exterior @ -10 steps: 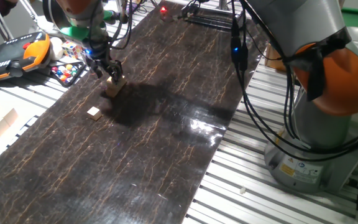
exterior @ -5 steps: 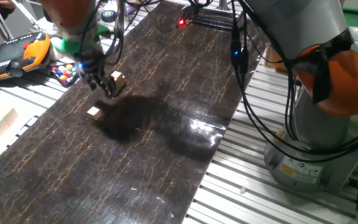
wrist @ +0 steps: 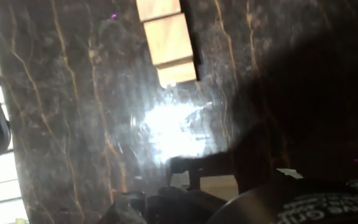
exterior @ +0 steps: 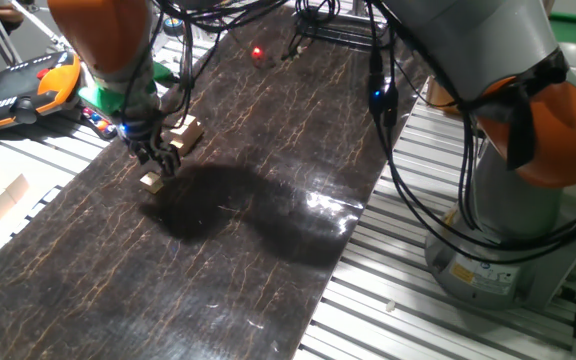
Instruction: Stack the blocks into a pyramid shape
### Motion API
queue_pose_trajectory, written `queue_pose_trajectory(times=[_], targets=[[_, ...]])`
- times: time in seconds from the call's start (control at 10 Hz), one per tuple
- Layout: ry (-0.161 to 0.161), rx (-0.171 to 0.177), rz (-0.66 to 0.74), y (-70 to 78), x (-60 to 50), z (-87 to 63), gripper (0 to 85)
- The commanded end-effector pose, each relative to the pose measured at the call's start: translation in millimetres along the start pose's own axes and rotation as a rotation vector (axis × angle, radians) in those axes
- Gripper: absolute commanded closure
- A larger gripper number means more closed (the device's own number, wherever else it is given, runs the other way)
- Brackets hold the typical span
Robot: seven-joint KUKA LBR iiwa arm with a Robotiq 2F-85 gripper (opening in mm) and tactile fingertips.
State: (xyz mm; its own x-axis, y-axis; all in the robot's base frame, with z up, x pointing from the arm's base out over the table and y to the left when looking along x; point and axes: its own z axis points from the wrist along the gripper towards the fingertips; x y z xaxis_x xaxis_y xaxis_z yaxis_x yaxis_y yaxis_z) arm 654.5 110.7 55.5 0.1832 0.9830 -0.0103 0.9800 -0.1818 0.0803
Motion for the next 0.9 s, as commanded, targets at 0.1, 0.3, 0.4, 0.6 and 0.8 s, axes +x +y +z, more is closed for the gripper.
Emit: queue_pose_trajectory(times=[0.1,0.3,0.4,0.6,0.8], targets=[[0.01,-0.006,0.002,1.1,3.6,6.3,16.0],[0.011,-0.014,0.001,0.2,7.8,15.9,16.3],[0.014,-0.013,0.001,0.6,8.3,17.3,16.3],[0.015,-0.011,0.001,1.6,9.9,20.1,17.7],[0.018,-0.011,0.002,1.5,11.5,24.3,22.7]])
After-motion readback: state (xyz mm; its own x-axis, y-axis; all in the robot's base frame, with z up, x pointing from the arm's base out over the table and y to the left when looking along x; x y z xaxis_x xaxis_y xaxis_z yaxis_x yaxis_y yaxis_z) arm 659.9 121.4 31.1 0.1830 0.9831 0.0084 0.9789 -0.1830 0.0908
